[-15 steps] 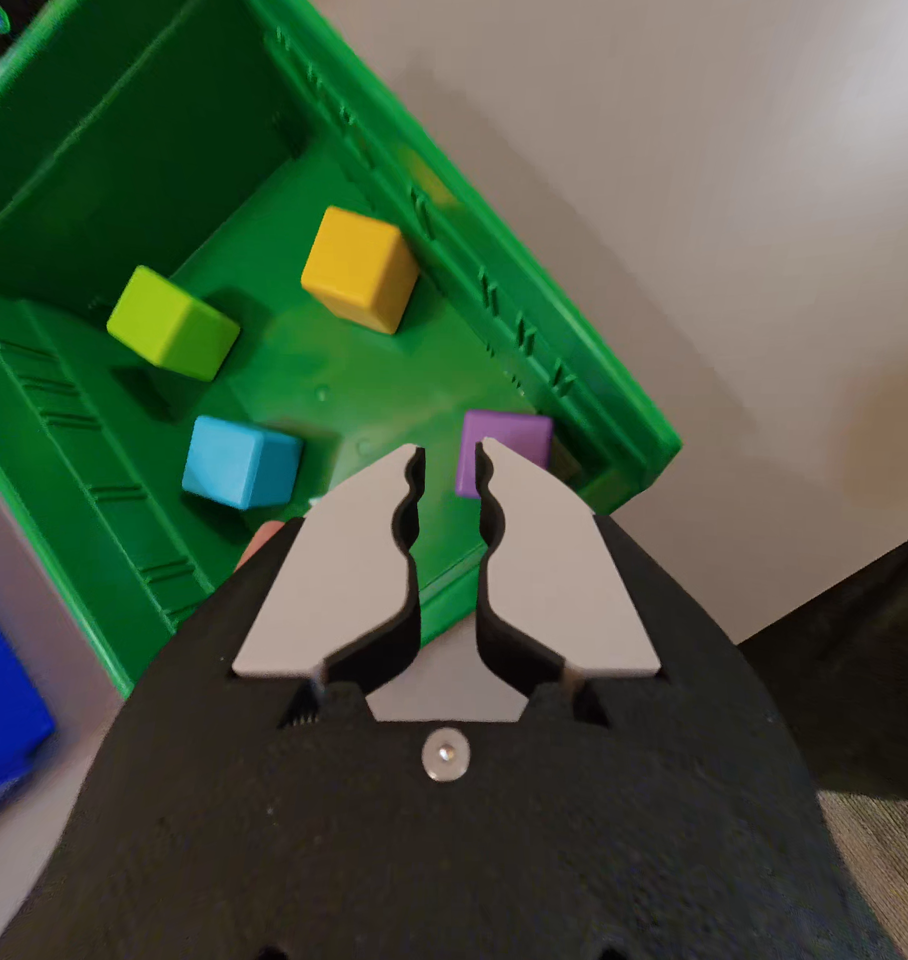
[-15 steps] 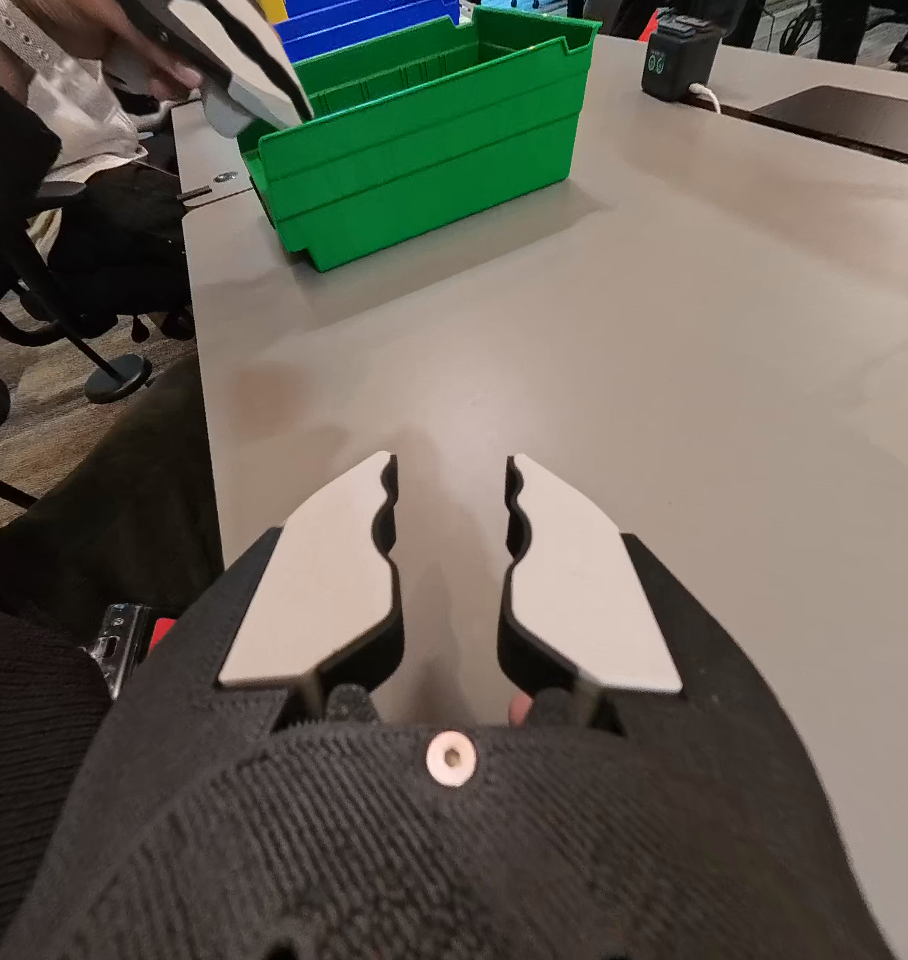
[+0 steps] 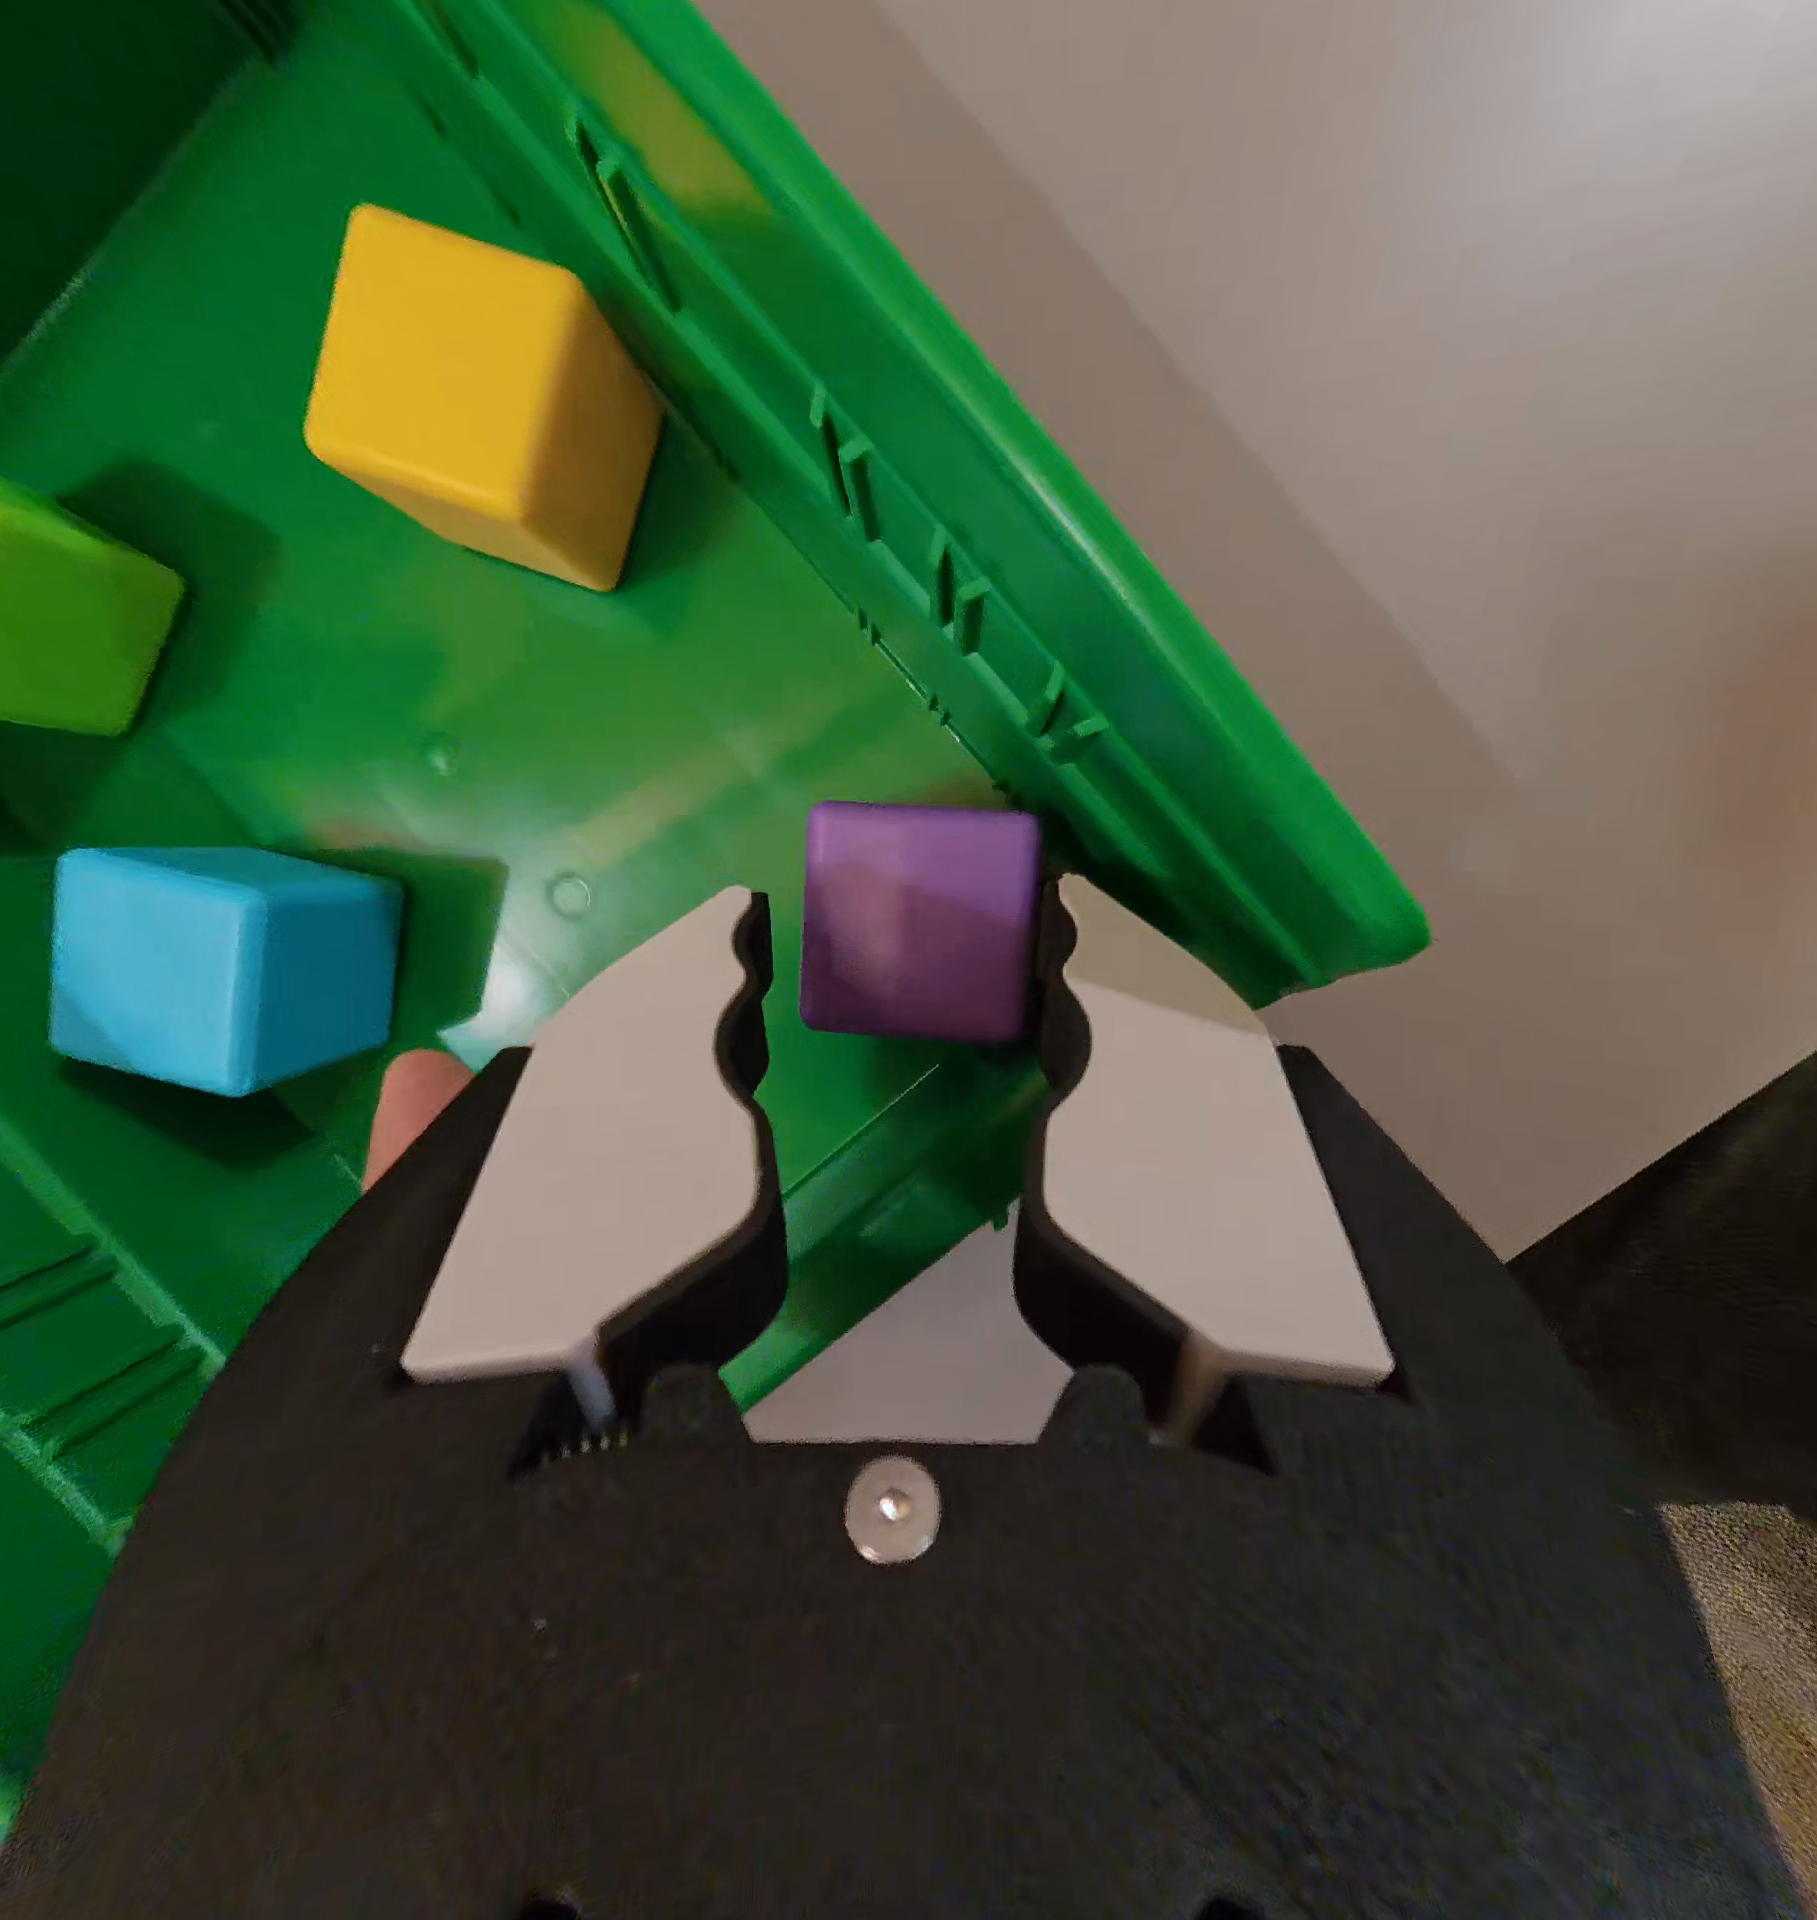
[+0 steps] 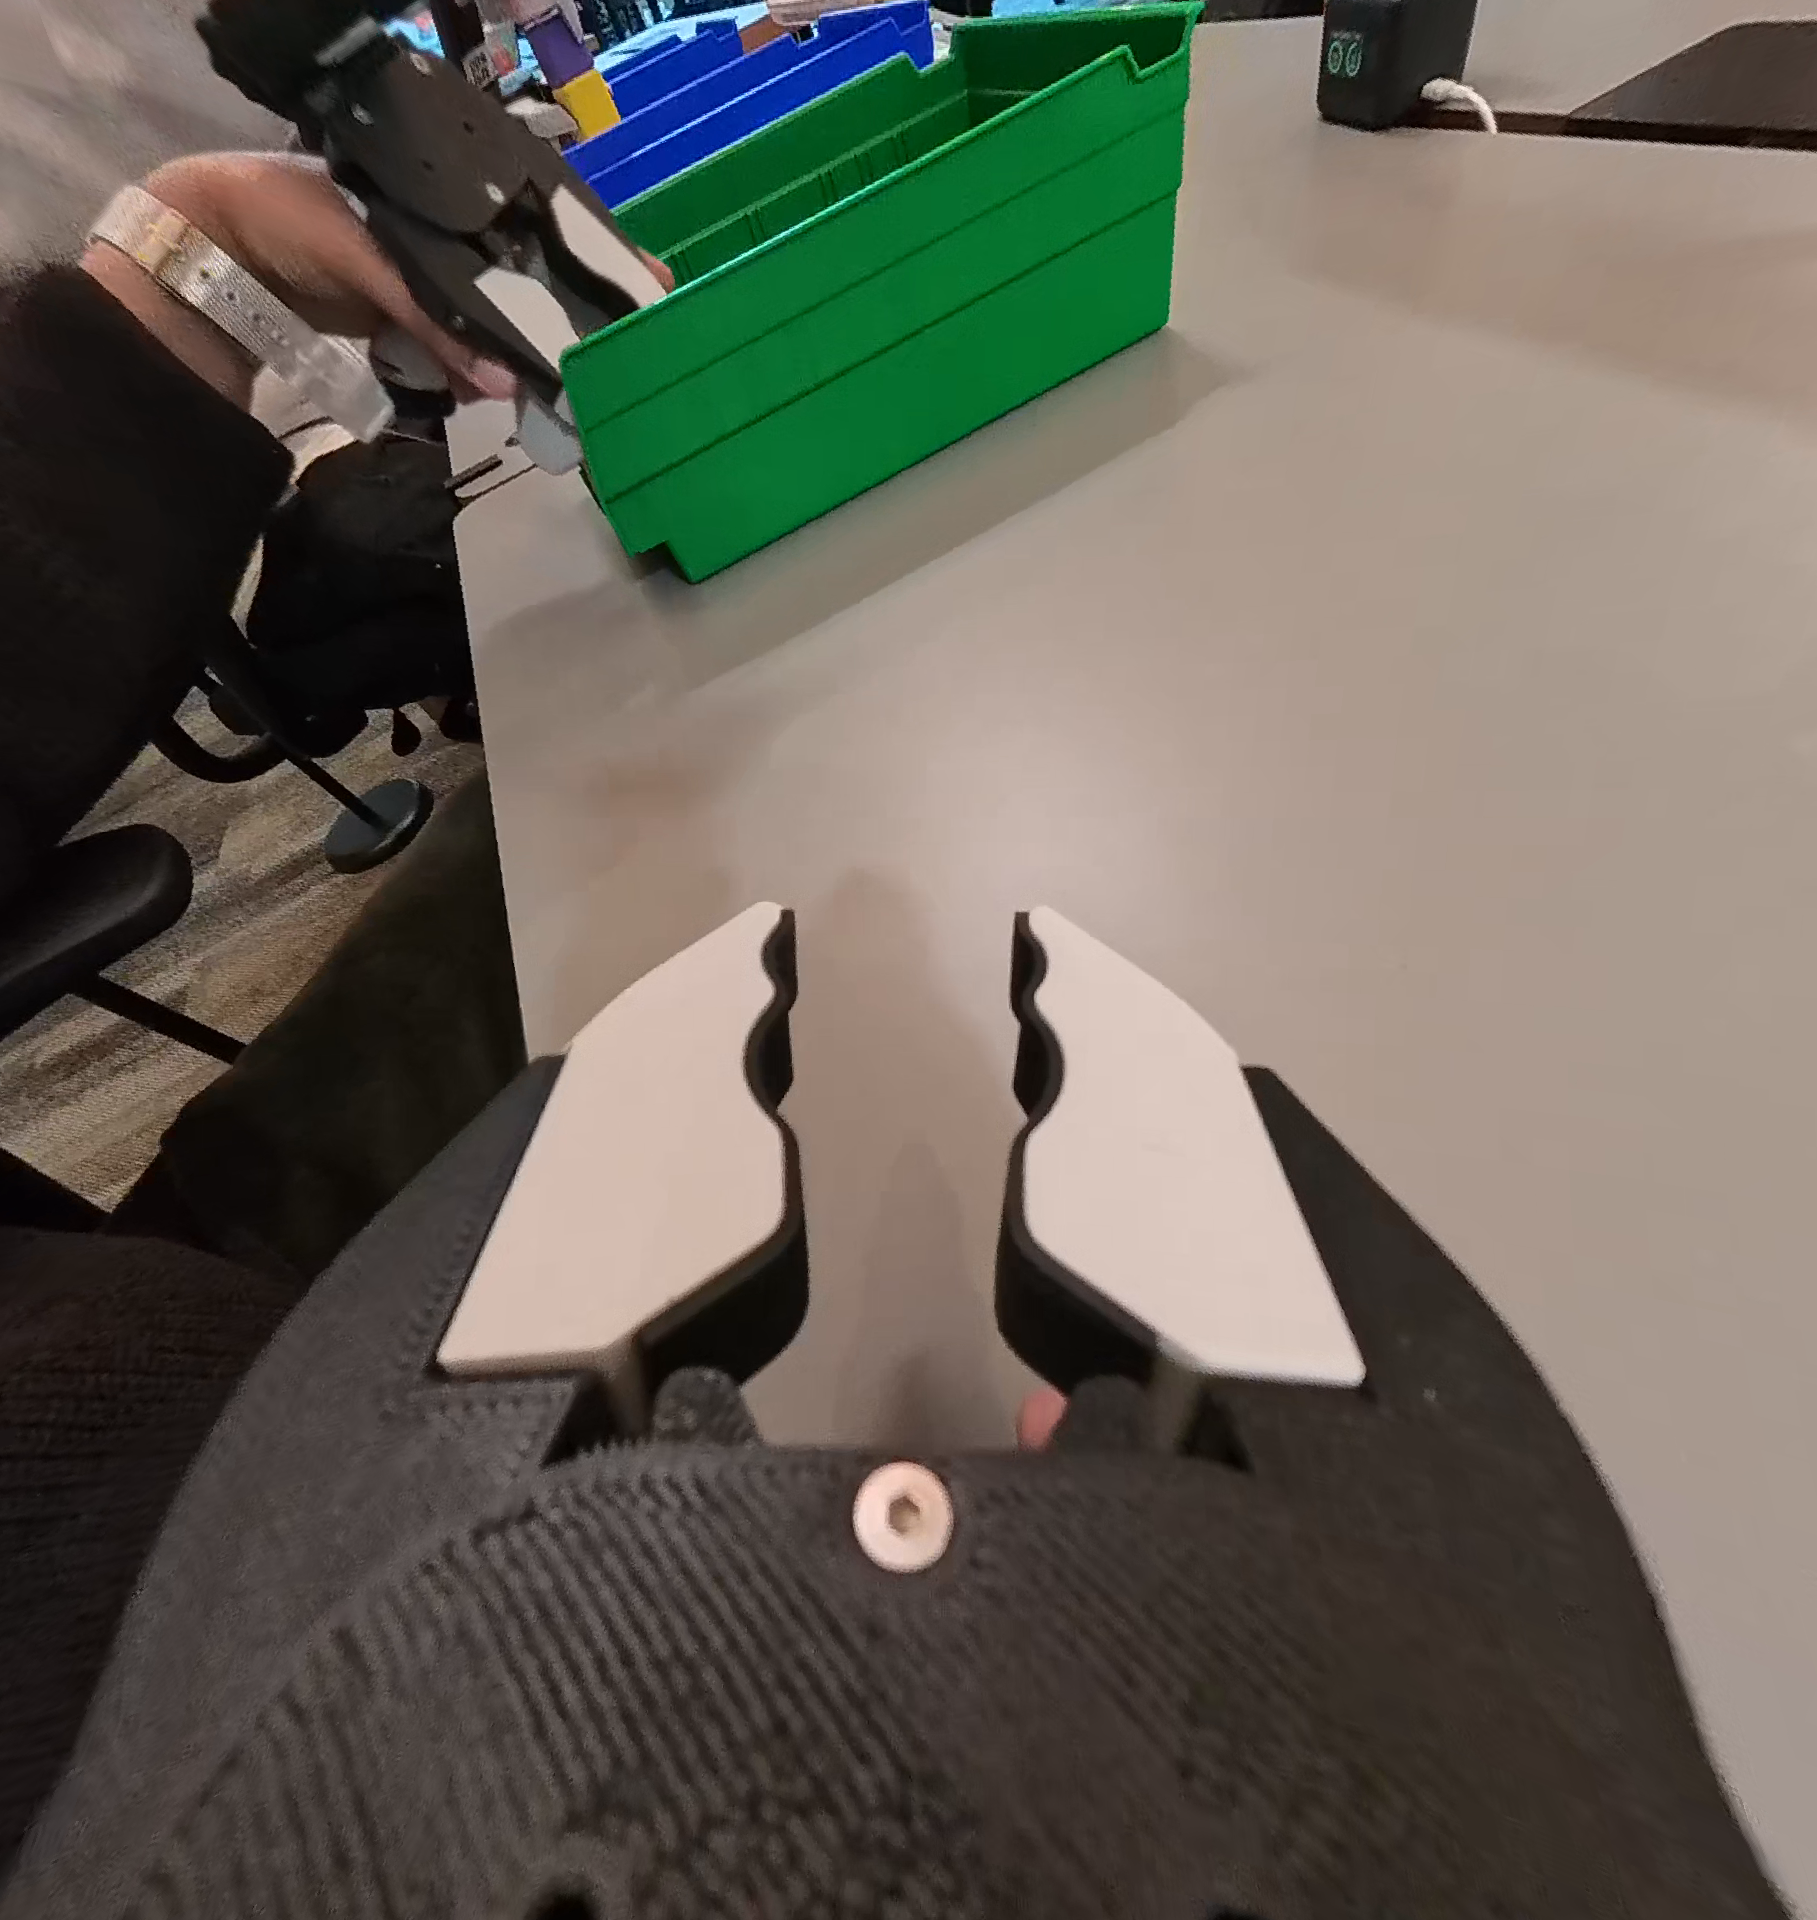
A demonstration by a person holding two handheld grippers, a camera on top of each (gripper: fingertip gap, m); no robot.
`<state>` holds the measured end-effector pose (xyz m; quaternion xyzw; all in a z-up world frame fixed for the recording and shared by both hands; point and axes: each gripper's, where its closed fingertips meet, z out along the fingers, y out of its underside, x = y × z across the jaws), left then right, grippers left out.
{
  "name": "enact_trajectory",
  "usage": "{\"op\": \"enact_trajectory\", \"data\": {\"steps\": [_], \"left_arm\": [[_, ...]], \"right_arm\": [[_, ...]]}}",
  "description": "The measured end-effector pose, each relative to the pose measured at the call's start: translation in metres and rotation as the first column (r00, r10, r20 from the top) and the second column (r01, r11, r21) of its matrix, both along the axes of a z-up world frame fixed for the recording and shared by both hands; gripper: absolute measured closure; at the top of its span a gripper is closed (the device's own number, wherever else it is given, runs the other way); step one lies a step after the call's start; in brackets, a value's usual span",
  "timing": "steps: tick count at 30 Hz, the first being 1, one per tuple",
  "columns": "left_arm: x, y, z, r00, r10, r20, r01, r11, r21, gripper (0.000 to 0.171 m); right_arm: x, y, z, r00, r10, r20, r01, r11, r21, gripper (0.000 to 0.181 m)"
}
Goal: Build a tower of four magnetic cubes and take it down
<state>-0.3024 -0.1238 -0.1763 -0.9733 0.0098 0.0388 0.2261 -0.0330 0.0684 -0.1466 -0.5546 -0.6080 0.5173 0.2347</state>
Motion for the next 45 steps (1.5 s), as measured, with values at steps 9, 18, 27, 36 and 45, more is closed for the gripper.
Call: {"op": "enact_trajectory", "data": {"steps": [9,18,27,36,45], "left_arm": [[-0.010,0.004,0.006,0.999,0.012,-0.040,-0.012,1.000,0.007,0.122],[-0.002,0.036,0.174,0.912,0.112,-0.394,0.102,0.870,0.482,0.124],[0.187,0.165,0.130,0.839,-0.472,-0.270,0.542,0.684,0.488,0.123],[0.250,0.210,0.014,0.703,-0.684,-0.198,0.711,0.668,0.220,0.123],[0.261,0.252,0.013,0.675,-0.724,-0.139,0.727,0.622,0.291,0.123]], "right_arm": [[0.003,0.004,0.005,1.000,-0.014,0.006,0.015,0.994,-0.109,0.142],[0.009,0.016,0.006,0.998,-0.056,0.025,0.061,0.972,-0.228,0.144],[0.020,0.038,0.011,0.990,-0.140,-0.033,0.141,0.989,0.041,0.147],[0.037,0.055,0.017,0.980,-0.193,-0.042,0.192,0.981,-0.025,0.148],[0.071,0.065,0.006,0.965,-0.263,-0.019,0.264,0.961,0.088,0.148]]}}
